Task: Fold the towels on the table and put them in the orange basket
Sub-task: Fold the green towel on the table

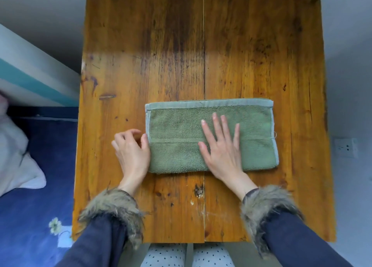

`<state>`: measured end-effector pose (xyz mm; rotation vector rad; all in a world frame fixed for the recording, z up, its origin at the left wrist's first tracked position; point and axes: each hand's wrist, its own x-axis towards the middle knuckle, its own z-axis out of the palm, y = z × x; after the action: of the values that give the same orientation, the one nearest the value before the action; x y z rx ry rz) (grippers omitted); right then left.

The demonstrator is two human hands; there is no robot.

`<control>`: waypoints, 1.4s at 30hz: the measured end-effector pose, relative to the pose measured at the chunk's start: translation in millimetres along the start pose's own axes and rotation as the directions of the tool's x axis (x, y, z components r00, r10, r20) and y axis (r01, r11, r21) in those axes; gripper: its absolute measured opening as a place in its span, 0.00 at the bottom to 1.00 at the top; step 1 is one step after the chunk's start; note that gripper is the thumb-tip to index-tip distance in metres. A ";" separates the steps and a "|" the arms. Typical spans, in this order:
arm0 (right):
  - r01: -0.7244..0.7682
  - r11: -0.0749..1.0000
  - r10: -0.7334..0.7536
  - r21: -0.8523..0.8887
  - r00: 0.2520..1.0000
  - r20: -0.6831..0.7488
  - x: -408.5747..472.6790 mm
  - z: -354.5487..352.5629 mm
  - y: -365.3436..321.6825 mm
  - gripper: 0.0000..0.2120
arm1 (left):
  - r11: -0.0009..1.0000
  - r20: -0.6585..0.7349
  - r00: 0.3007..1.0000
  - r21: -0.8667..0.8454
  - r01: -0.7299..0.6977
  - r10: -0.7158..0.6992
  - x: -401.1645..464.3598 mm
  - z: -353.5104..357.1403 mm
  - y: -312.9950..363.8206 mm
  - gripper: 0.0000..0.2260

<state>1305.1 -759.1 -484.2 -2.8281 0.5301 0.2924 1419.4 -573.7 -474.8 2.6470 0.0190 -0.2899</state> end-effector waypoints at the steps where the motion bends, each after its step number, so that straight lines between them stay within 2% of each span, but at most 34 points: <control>1: -0.006 1.000 0.006 0.006 1.000 0.003 1.0 4.4 -5.5 0.27 | 0.999 0.045 0.998 -0.007 0.040 -0.040 0.5 -0.2 -1.9 0.11; 5: -0.035 0.999 0.034 -0.030 0.999 -0.028 2.7 15.1 -9.0 0.27 | 0.997 0.143 0.987 0.018 0.077 -0.079 1.9 0.1 1.3 0.15; 12: -0.037 0.997 0.032 -0.064 0.996 -0.082 3.8 20.2 -9.5 0.27 | 0.988 0.201 0.970 0.095 0.123 -0.140 8.6 -2.5 13.6 0.13; 15: -0.047 0.997 0.042 -0.066 0.997 -0.071 3.5 19.7 -10.0 0.27 | 0.982 0.208 0.976 0.188 0.032 -0.071 10.4 -5.8 19.1 0.12; 17: -0.054 0.996 0.050 -0.066 0.997 -0.051 4.0 18.4 -10.4 0.27 | 0.982 0.216 0.976 0.189 -0.026 -0.016 10.4 -10.0 19.6 0.11; 20: -0.051 0.996 0.050 -0.067 0.999 -0.008 4.1 15.9 -9.4 0.27 | 0.998 0.278 0.960 0.064 0.005 -0.022 10.9 -15.4 14.9 0.09; 22: -0.046 0.995 0.048 -0.084 0.998 0.032 3.9 13.9 -7.7 0.27 | 0.987 0.336 0.936 -0.074 0.142 -0.110 12.1 -18.8 12.4 0.09; 25: -0.031 0.998 0.036 -0.051 0.995 0.095 6.0 9.1 -6.2 0.27 | 0.870 0.485 0.846 -0.294 0.395 -0.220 16.6 -27.8 13.2 0.16; 27: -0.007 1.000 0.005 0.019 0.992 0.126 7.2 2.3 -3.5 0.28 | 0.817 0.566 0.807 -0.376 0.436 -0.170 17.0 -37.2 18.7 0.15; 31: -0.011 0.967 -0.014 0.256 0.995 0.095 2.6 -22.3 8.2 0.26 | 0.825 0.533 0.843 -0.443 0.352 -0.074 10.3 -57.7 47.4 0.10; 36: -0.118 0.879 0.098 0.461 0.993 0.067 -25.7 -50.0 40.3 0.21 | 0.866 0.435 0.900 -0.460 0.197 0.026 -14.9 -62.0 104.3 0.07; 39: -0.221 0.759 0.221 0.612 0.972 0.077 -37.6 -58.6 69.0 0.18 | 0.882 0.367 0.922 -0.466 0.067 0.124 -33.0 -50.1 145.8 0.05; 42: -0.328 0.605 0.380 0.725 0.920 0.099 -47.1 -59.9 98.1 0.15 | 0.893 0.368 0.908 -0.450 -0.015 0.201 -55.5 -26.3 183.5 0.07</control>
<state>1234.0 -848.9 -436.2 -1.9261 0.9761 0.0264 1382.1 -722.5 -356.8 2.0858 -0.1824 -0.7063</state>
